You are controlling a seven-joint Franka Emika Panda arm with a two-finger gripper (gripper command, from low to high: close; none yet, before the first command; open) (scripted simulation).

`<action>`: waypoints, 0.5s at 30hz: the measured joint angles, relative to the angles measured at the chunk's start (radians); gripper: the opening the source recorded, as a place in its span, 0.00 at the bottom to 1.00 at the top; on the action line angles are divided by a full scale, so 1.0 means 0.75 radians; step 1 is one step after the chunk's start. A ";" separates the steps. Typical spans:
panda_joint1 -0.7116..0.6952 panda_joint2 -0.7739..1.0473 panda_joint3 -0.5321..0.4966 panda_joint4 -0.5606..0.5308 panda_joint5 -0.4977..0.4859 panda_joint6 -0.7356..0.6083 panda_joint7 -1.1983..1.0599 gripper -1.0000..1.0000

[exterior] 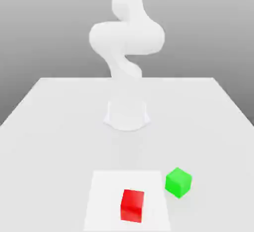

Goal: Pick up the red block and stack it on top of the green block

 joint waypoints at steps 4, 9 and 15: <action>-0.023 0.201 0.028 -0.056 -0.014 0.088 0.050 0.50; -0.043 0.444 0.053 -0.122 -0.034 0.193 0.112 0.50; -0.054 0.734 0.069 -0.202 -0.052 0.319 0.182 0.50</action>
